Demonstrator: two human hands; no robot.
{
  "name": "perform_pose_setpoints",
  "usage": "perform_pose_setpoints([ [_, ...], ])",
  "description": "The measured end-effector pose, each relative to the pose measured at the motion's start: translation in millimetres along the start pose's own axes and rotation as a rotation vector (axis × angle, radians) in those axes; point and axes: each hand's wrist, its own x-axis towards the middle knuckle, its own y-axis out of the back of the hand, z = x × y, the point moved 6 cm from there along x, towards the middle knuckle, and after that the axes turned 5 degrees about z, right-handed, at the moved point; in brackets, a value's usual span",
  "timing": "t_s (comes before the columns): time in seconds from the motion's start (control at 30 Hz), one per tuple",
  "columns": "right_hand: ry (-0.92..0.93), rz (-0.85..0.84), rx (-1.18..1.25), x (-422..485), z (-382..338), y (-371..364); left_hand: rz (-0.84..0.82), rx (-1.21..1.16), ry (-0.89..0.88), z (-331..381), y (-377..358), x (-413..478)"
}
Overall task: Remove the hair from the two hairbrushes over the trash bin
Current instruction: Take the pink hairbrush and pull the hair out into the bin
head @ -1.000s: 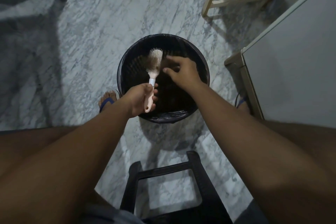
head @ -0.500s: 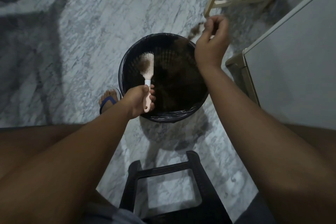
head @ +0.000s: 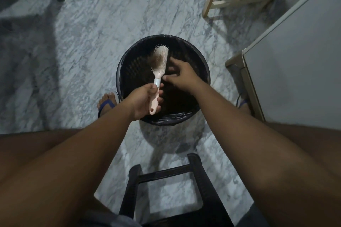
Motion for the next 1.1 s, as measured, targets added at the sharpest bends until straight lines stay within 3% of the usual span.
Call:
perform_pose_setpoints([
  [0.2,0.101,0.237,0.003,-1.5,-17.1,27.9,0.048,-0.009,0.006,6.8,5.8,0.5],
  [0.47,0.475,0.949,0.160,-27.2,-43.0,86.4,0.121,0.071,0.051,-5.7,8.4,-0.5],
  [0.63,0.413,1.120,0.316,-35.3,-29.7,93.0,0.187,0.056,0.062,-4.9,6.1,-4.6],
  [0.7,0.357,1.035,0.264,-28.0,-22.2,87.7,0.223,0.050,0.075,-5.9,9.0,-4.2],
  [0.8,0.065,0.471,-0.155,-6.6,0.6,47.2,0.222,0.048,0.084,-5.8,7.1,-5.2],
  [0.87,-0.007,0.265,-0.210,-8.3,10.4,25.9,0.199,0.063,0.087,-5.1,4.4,-6.2],
  [0.97,0.116,0.302,-0.082,-11.9,-5.7,17.3,0.168,0.079,0.087,-3.8,3.0,-5.0],
  [1.1,0.244,0.315,-0.094,-5.4,-22.1,9.7,0.139,0.118,0.087,-4.7,4.6,-2.3],
])
